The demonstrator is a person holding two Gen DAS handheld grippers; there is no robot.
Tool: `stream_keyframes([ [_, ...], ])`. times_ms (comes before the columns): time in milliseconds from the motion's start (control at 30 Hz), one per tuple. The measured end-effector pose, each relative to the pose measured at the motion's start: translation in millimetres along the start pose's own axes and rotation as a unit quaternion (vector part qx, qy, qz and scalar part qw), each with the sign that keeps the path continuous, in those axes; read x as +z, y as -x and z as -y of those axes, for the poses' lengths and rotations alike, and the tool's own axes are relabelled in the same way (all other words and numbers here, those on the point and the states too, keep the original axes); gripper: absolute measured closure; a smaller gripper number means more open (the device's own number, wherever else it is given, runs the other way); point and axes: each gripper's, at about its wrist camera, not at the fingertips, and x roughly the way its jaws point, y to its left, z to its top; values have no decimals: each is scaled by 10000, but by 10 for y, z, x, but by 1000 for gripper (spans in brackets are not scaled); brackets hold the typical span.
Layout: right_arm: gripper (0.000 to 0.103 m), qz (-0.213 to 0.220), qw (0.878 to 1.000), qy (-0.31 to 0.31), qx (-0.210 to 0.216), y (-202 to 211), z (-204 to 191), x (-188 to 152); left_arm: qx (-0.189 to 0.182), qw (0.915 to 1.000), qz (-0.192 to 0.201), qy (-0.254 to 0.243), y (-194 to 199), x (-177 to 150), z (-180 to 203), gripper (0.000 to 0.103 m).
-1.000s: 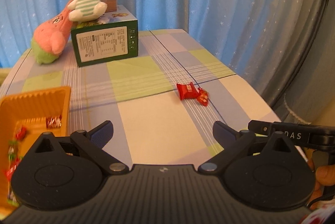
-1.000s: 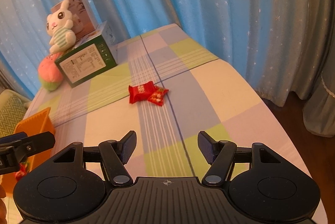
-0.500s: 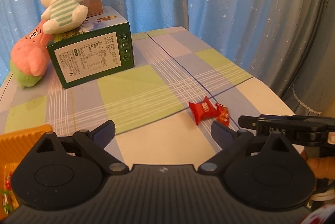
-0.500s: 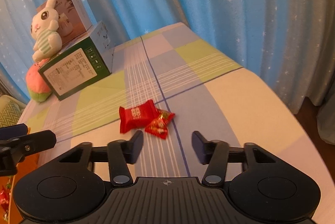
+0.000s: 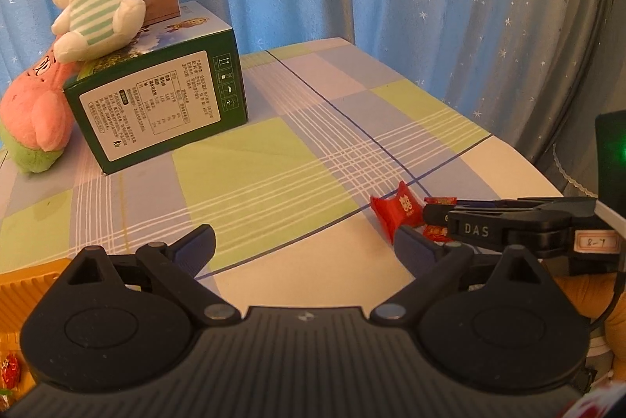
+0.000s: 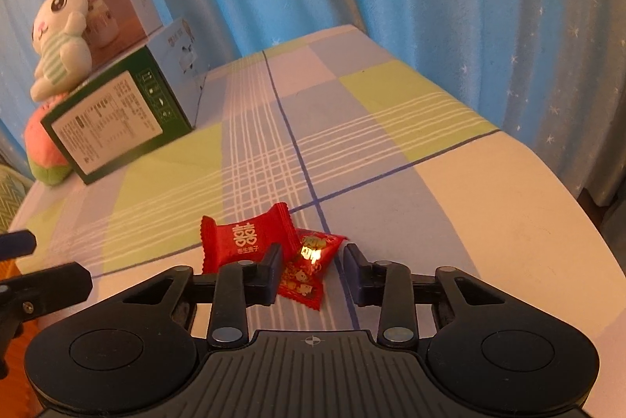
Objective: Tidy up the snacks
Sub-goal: 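Grasp the large red candy with the left tool while the right tool grasps the small red candy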
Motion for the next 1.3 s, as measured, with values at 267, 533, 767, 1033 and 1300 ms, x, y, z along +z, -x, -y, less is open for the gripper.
stream_keyframes([
  [267, 85, -21, 9999, 136, -53, 57, 39, 10, -285, 9995, -17, -134, -155, 30, 129, 10],
  [533, 85, -126, 9997, -114, -152, 217, 368, 0, -589, 9955, 32, -739, -418, 78, 443, 16],
  [767, 83, 2, 9999, -115, -40, 198, 475, -15, -492, 9896, 74, -1350, -603, 83, 578, 19],
  [1033, 83, -5, 9996, -284, -52, 160, 548, 46, -868, 9812, 106, -1722, -758, 134, 709, 26],
  [1300, 83, 14, 9997, -235, -64, 156, 556, 49, -960, 9751, -241, -1983, -953, 98, 823, 56],
])
